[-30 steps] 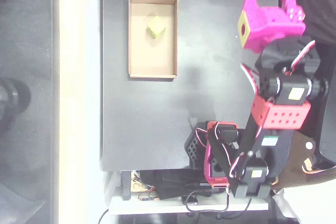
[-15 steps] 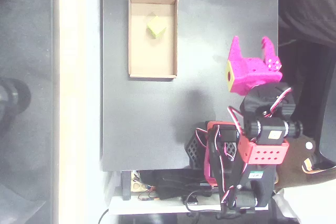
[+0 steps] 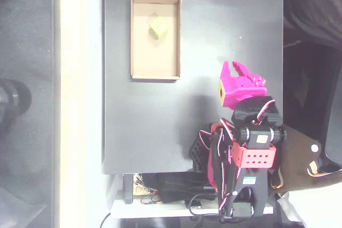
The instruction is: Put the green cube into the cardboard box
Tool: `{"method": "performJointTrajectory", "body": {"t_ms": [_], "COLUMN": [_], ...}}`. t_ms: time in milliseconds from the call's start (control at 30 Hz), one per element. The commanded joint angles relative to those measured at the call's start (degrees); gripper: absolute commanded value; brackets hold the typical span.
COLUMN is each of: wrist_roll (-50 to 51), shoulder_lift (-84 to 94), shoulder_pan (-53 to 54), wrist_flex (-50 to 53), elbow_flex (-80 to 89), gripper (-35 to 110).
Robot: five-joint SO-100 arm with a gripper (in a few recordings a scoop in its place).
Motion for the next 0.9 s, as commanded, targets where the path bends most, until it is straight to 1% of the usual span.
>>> {"method": "performJointTrajectory", "body": {"t_ms": [0,200,333,867], "wrist_roll": [0.44,0.26,0.26,0.79], "shoulder_lift": [5.62,14.33,16.96,17.05], "shoulder_pan": [1.23,1.23,1.23,0.53], "wrist_flex": [0.35,0.35,0.53,1.05], "elbow_flex": [5.8,14.85,19.69,29.62], "gripper": [5,5,5,5]}}
